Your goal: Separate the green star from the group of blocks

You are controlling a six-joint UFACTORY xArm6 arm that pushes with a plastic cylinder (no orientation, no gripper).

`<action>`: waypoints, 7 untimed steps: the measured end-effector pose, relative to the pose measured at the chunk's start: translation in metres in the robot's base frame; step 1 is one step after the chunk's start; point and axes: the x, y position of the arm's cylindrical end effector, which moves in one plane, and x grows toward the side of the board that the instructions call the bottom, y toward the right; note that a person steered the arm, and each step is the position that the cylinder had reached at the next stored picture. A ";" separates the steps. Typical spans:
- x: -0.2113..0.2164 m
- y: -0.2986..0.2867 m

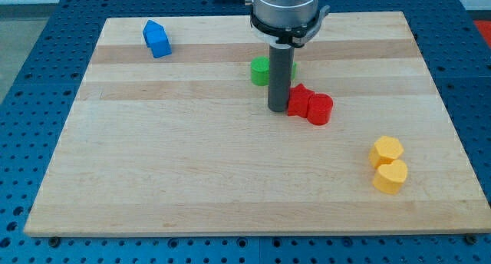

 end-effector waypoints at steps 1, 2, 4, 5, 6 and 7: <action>0.002 -0.005; 0.037 -0.015; 0.150 0.027; 0.181 0.080; 0.177 0.115; 0.159 0.125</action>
